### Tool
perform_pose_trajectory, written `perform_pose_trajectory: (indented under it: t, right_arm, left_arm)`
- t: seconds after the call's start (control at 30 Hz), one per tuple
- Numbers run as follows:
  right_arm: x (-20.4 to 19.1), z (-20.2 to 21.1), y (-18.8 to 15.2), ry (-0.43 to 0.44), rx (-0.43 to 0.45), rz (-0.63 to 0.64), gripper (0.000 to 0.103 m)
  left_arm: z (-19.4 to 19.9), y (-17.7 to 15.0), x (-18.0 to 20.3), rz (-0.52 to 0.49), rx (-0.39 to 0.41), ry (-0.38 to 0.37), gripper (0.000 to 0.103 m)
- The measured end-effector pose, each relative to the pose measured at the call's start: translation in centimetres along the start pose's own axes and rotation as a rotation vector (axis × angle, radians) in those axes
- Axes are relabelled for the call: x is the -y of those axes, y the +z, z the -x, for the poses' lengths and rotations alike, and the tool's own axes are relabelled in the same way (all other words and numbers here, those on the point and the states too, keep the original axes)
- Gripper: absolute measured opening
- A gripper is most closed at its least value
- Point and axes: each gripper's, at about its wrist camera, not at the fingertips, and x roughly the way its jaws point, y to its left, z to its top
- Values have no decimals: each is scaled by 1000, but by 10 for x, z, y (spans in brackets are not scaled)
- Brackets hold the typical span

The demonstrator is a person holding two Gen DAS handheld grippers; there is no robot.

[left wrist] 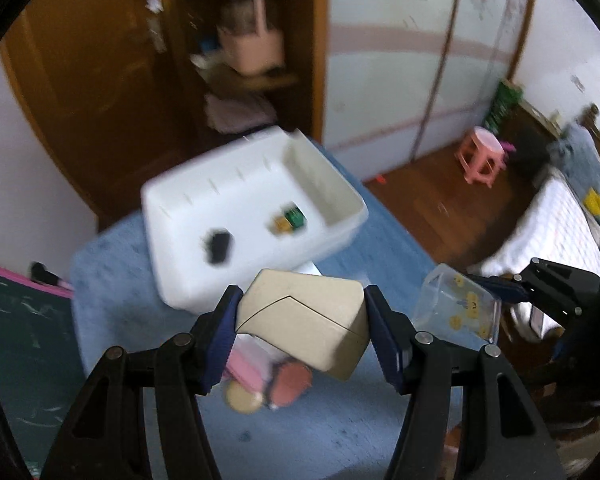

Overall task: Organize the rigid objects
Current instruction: 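Lower both items into the white tray and open both grippers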

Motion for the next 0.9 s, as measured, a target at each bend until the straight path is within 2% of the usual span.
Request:
perform_pose_trajectory:
  t: [0.23, 0.4, 0.63, 0.73, 0.9]
  right_arm:
    - [7, 29, 97, 12, 87, 15, 56]
    - [24, 23, 171, -27, 111, -36, 56]
    - [38, -41, 234, -66, 61, -131, 56]
    - [40, -88, 236, -66, -5, -178, 56]
    - [43, -169, 218, -75, -133, -236, 56]
  left_arm:
    - [38, 64, -40, 81, 88, 65, 65]
    - [24, 97, -63, 112, 113, 105, 65]
    - [-54, 130, -115, 224, 55, 129, 65]
    - [-102, 133, -134, 255, -5, 140, 65]
    - [-179, 122, -154, 278, -108, 145, 65]
